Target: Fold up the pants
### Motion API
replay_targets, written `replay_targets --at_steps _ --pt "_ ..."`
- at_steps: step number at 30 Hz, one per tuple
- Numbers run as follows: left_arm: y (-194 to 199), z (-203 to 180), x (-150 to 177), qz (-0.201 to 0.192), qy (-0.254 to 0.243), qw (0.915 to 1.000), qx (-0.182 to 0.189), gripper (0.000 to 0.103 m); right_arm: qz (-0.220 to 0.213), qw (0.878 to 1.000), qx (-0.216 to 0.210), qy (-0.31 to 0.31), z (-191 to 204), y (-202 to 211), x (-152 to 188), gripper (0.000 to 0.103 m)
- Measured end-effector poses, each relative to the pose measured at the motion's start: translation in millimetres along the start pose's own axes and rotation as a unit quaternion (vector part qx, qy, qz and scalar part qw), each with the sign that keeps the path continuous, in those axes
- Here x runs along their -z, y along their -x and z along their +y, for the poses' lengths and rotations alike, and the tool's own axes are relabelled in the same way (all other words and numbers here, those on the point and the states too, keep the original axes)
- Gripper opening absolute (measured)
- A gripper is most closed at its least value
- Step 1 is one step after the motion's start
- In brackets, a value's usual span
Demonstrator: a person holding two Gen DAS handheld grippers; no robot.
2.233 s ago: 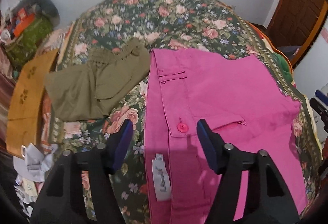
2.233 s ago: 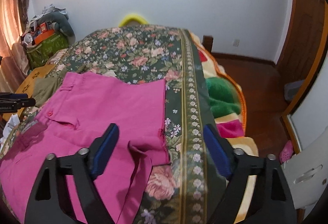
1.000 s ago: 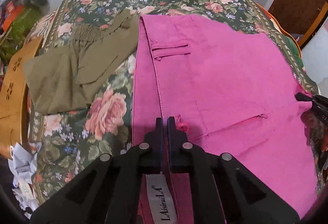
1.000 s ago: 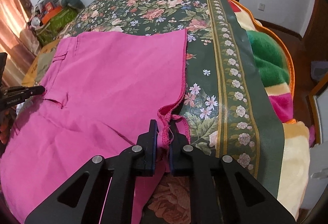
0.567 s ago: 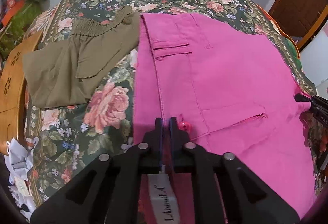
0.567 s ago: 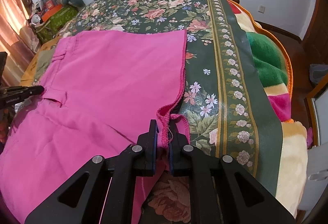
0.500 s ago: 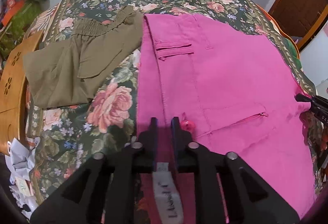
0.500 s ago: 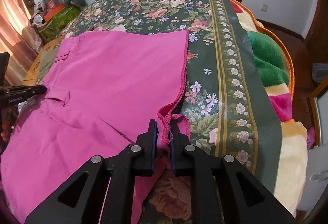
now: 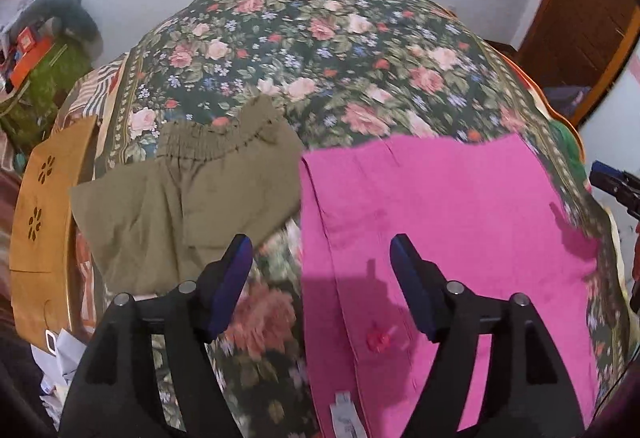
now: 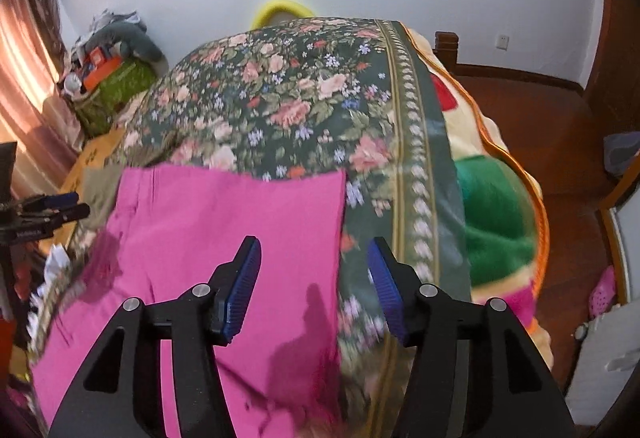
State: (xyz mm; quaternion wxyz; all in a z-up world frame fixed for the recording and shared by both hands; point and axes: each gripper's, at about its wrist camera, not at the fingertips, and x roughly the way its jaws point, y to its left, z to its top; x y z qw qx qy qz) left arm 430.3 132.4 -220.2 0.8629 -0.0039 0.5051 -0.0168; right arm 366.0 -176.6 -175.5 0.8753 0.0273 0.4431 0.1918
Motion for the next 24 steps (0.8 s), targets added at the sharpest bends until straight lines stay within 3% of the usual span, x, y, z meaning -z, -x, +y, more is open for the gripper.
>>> replay_targets --at_steps 9,17,19,22,24 --pt "-57.9 16.9 -27.2 0.045 0.041 0.9976 0.033 0.072 0.037 0.999 0.004 -0.010 -3.8 -65.7 -27.7 0.052" --pt "-85.4 15.0 -31.4 0.051 0.052 0.9949 0.070 0.072 0.067 0.997 -0.002 -0.033 -18.0 -109.7 -38.4 0.052" --pt "-85.4 12.8 -32.0 0.040 0.049 0.9957 0.067 0.071 0.068 0.997 -0.004 -0.019 -15.0 -112.4 -38.7 0.047" --pt "-82.7 12.9 -34.0 0.027 0.047 0.9965 0.065 0.060 0.080 0.997 0.016 0.019 -8.2 -118.1 -36.3 0.026" --pt "-79.7 13.6 -34.8 0.020 0.048 0.9972 0.054 0.046 0.088 0.995 0.028 0.032 -7.9 -120.7 -34.6 0.008"
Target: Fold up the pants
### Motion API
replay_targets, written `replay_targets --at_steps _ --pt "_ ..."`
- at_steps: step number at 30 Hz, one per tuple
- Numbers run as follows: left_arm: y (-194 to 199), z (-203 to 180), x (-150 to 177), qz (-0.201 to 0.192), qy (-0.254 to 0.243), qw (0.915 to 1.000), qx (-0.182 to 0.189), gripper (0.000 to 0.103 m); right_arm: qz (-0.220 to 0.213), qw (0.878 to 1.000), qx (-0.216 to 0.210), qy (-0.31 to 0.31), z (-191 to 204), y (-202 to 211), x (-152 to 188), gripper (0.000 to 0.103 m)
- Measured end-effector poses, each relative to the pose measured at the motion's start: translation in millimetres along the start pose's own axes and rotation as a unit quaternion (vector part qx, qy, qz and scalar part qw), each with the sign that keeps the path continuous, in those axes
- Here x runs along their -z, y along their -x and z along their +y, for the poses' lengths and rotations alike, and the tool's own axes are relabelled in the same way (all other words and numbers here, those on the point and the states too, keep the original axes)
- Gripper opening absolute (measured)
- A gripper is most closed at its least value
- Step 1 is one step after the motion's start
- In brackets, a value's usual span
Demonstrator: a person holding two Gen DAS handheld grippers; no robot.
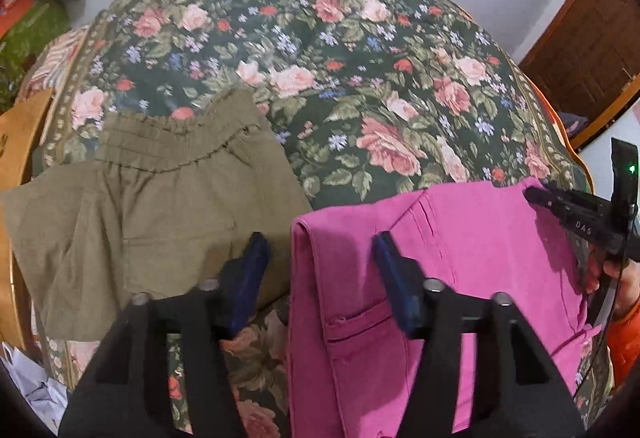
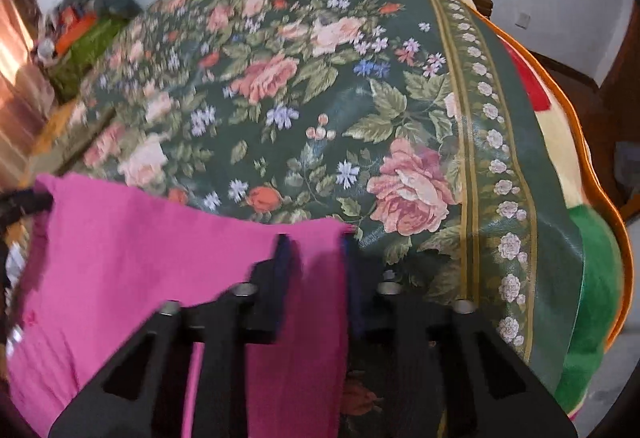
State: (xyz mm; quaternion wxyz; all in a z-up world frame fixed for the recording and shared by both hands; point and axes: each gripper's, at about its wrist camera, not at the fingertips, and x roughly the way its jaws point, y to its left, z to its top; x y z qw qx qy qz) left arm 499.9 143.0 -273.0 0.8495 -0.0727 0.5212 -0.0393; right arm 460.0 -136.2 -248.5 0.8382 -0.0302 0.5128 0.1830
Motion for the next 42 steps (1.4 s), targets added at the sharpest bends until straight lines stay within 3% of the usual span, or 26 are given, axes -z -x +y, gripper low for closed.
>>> replay_targets --at_steps 4,5,6,12,17,18,19,20,21,24,26,28,31,35,38,42 --pt "3.7 -2.6 -0.4 0.006 -0.024 0.9995 -0.019 0.030 -0.005 1.000 0.003 -0.014 -6.0 4.9 -1.0 0.004" --pt "6.4 -3.2 -0.2 0.003 -0.026 0.9994 -0.023 0.018 -0.008 1.000 0.006 -0.011 -4.4 5.9 -1.4 0.003" --pt "10.4 -3.6 -0.1 -0.002 -0.028 0.9990 -0.033 0.013 -0.012 1.000 0.013 -0.003 -1.3 7.5 -2.3 0.003" --pt "26.9 1.5 5.8 -0.026 -0.044 0.9949 -0.087 0.012 -0.044 0.998 0.022 0.030 19.0 21.6 -21.7 0.003" --pt "36.5 21.0 6.0 -0.038 -0.018 0.9937 -0.104 0.011 -0.071 0.996 0.020 0.042 38.2 29.6 -40.9 0.003" --pt "37.3 25.0 6.6 -0.038 -0.014 0.9935 -0.106 0.005 -0.072 0.996 0.022 0.044 44.2 28.0 -41.4 0.002" --pt "37.3 29.2 7.1 -0.039 -0.011 0.9908 -0.129 0.001 -0.075 0.996 0.028 0.045 48.2 26.3 -42.5 0.002" --pt "36.7 33.9 7.9 -0.044 -0.014 0.9836 -0.174 0.001 -0.075 0.995 0.041 0.050 51.9 23.0 -43.5 0.002" --pt "36.1 39.0 9.0 -0.044 -0.014 0.9821 -0.182 0.001 -0.073 0.995 0.047 0.052 53.1 18.5 -44.0 0.002" --pt "32.7 69.0 13.5 -0.020 0.031 0.9923 -0.119 0.001 -0.067 0.996 0.042 0.042 48.2 12.9 -42.7 0.002" --pt "37.3 78.5 18.1 -0.022 0.042 0.9946 -0.092 0.001 -0.071 0.996 0.032 0.037 45.7 16.3 -39.8 0.002" --pt "42.0 80.9 20.0 -0.024 0.052 0.9955 -0.076 0.003 -0.074 0.996 0.024 0.035 45.1 20.3 -37.9 0.002" --pt "47.4 76.6 16.2 -0.029 0.061 0.9963 -0.054 0.015 -0.075 0.996 0.018 0.032 45.9 25.0 -37.0 0.002" --pt "50.5 60.3 9.2 -0.044 0.049 0.9970 -0.040 0.059 -0.080 0.996 0.006 0.035 49.5 32.2 -34.8 0.003" --pt "47.6 45.9 4.3 -0.040 0.041 0.9983 -0.008 0.062 -0.081 0.996 0.005 0.044 52.9 32.6 -32.2 0.003" --pt "29.5 34.1 -6.1 -0.018 0.038 0.9990 -0.016 0.062 -0.080 0.996 -0.001 0.047 54.2 31.3 -28.2 0.003"
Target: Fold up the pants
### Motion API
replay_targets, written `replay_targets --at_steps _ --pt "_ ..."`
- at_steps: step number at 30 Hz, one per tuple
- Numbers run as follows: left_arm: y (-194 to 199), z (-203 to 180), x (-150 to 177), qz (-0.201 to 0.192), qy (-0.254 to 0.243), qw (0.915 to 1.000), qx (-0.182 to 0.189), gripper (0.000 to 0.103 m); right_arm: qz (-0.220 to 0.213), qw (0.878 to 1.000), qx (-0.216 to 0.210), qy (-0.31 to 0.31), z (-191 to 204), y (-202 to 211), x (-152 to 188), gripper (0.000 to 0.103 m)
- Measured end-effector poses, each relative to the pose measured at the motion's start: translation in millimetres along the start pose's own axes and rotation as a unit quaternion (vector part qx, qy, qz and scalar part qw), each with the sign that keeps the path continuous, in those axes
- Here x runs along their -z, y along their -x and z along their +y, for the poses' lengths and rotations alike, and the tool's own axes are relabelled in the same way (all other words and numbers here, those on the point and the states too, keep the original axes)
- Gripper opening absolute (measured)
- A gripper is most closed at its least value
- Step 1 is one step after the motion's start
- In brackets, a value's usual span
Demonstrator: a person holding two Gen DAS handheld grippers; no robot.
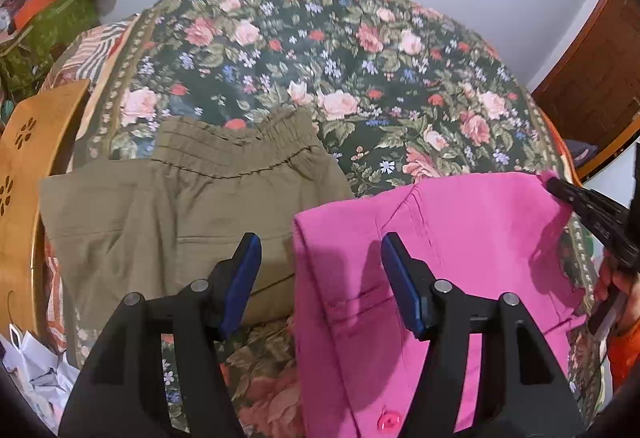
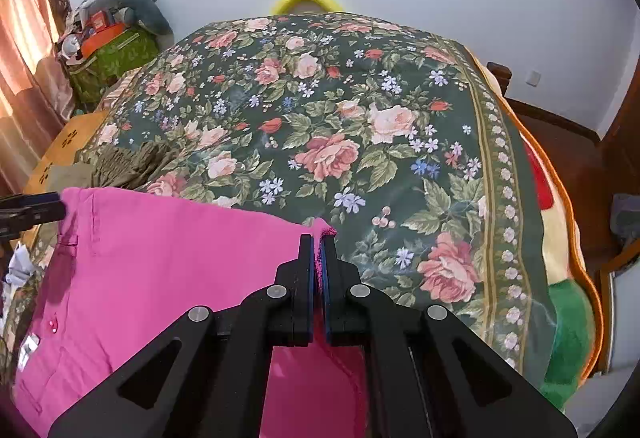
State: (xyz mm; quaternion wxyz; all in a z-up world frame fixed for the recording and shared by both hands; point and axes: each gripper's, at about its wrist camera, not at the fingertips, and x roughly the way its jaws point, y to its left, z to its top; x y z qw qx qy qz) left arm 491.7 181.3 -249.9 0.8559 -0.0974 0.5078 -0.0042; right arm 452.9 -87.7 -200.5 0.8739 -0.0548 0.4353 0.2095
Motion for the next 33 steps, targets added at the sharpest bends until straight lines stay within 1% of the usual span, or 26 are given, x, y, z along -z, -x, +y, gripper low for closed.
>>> replay_targets --at_steps 2,4,7,8,9,10,11,12,15,21,24,27,29,33 --pt "-12.3 -1.6 -4.4 0.012 0.007 0.9998 -0.014 0.062 0.001 1.000 -0.009 -0.004 -0.6 0.1 2.1 0.003" --pt "-19.1 -2.4 -5.4 0.017 0.007 0.9998 -0.009 0.062 0.000 1.000 -0.012 -0.004 -0.5 -0.5 3.6 0.003" --pt "-20.4 -6.8 -5.8 0.006 -0.002 0.9999 -0.011 0.061 -0.003 1.000 -0.011 -0.002 0.2 -0.7 4.7 0.003" --pt "-19.5 -8.0 -5.6 0.001 -0.006 0.9999 -0.010 0.054 -0.005 1.000 -0.010 -0.001 0.4 -1.2 5.0 0.003" --pt "-18.6 -9.2 -5.5 -0.001 -0.009 0.9999 -0.004 0.042 -0.007 1.000 -0.010 -0.001 0.7 -0.6 5.6 0.003" --pt "-16.7 -11.2 -5.0 -0.005 -0.012 0.9999 -0.001 0.040 -0.009 1.000 -0.010 -0.001 0.8 -0.4 5.9 0.003" --pt "-14.8 -12.5 -5.2 -0.011 -0.014 0.9998 -0.007 0.035 -0.011 1.000 -0.010 -0.002 0.6 0.5 6.1 0.003" --pt "-12.5 -13.9 -5.0 -0.016 -0.017 0.9996 -0.014 0.024 -0.013 1.000 -0.011 -0.003 0.6 1.5 6.3 0.003" --pt "-3.2 -15.1 -4.2 -0.029 -0.022 0.9992 -0.019 0.016 -0.020 1.000 -0.011 -0.008 0.0 7.0 6.1 0.003" --pt "24.6 -12.0 -4.9 -0.049 -0.019 0.9985 -0.016 0.013 -0.055 0.998 -0.002 -0.012 -1.2 32.7 -0.6 0.003" --pt "47.6 -10.9 -8.1 -0.070 -0.015 0.9974 -0.014 0.013 -0.080 0.997 -0.003 -0.018 -2.7 53.6 -9.7 0.002" --pt "77.8 -13.1 -9.1 -0.099 -0.017 0.9949 -0.006 0.013 -0.102 0.994 -0.010 -0.022 -1.3 77.5 -17.0 0.003" --pt "98.8 -18.0 -5.9 -0.116 -0.027 0.9929 -0.006 0.013 -0.114 0.993 -0.012 -0.018 2.1 92.1 -18.6 0.002" --pt "127.0 -30.4 7.9 -0.132 -0.053 0.9897 -0.020 0.013 -0.130 0.991 -0.016 -0.009 9.1 119.6 -11.5 0.003"
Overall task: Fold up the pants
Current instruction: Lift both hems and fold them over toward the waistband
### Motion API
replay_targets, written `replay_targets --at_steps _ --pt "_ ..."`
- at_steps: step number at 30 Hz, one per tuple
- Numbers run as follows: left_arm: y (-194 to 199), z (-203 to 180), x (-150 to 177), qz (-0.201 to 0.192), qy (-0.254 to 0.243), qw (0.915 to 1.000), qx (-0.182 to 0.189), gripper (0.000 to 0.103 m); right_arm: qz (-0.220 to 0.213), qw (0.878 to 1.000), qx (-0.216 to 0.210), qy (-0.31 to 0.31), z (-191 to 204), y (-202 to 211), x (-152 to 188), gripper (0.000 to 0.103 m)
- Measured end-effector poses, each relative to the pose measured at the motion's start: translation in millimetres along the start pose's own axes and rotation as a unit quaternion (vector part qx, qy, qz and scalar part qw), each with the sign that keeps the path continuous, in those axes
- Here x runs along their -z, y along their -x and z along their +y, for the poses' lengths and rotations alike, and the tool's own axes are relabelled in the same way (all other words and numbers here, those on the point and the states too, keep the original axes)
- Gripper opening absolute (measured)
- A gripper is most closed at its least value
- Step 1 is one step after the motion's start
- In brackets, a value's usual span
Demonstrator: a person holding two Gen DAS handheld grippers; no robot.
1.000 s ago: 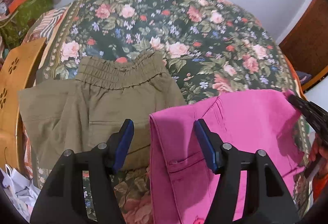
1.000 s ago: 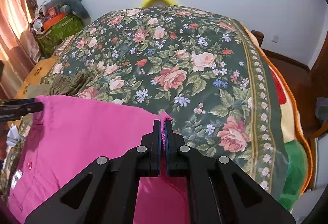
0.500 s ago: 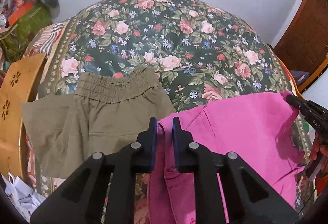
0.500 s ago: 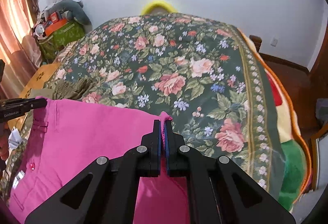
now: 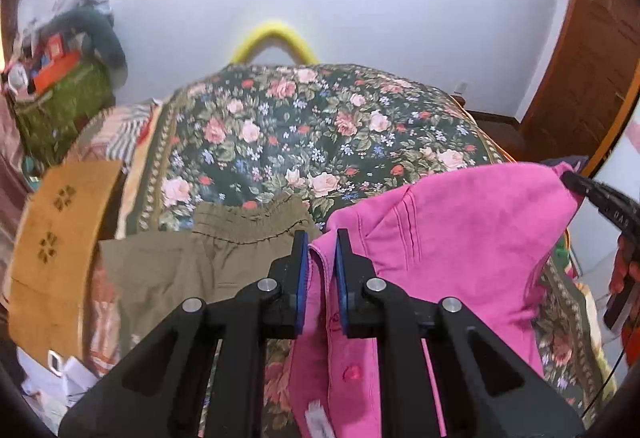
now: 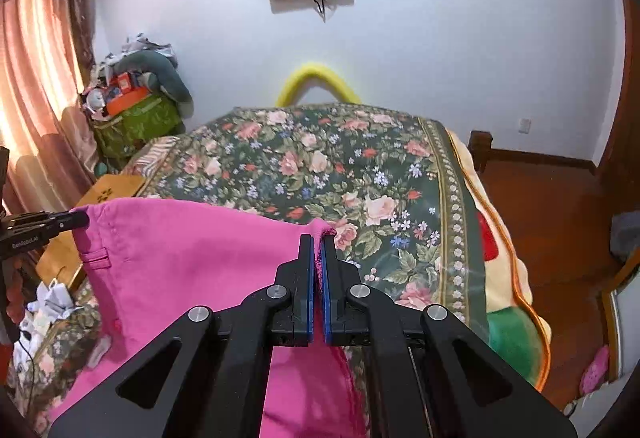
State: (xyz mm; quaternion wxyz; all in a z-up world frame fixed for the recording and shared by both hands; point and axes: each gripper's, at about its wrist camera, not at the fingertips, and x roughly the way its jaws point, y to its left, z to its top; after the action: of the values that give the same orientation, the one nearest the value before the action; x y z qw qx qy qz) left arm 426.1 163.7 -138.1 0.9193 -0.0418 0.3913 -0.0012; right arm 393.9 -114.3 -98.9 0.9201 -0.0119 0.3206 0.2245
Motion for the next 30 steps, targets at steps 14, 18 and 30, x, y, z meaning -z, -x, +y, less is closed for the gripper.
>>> replay_targets --at_steps 14,18,30 --pt "80.9 -25.8 75.1 -0.015 -0.057 0.9982 -0.013 0.012 -0.005 1.000 -0.019 -0.009 11.5 71.9 50.2 0.003" --pt "94.7 -25.6 98.4 -0.010 -0.054 0.9985 -0.011 0.012 -0.001 1.000 -0.022 -0.009 19.9 87.2 70.1 0.003" --pt "111.7 -24.1 172.4 0.025 -0.046 0.9986 -0.002 0.012 0.042 0.997 -0.041 -0.048 30.4 106.4 142.5 0.003"
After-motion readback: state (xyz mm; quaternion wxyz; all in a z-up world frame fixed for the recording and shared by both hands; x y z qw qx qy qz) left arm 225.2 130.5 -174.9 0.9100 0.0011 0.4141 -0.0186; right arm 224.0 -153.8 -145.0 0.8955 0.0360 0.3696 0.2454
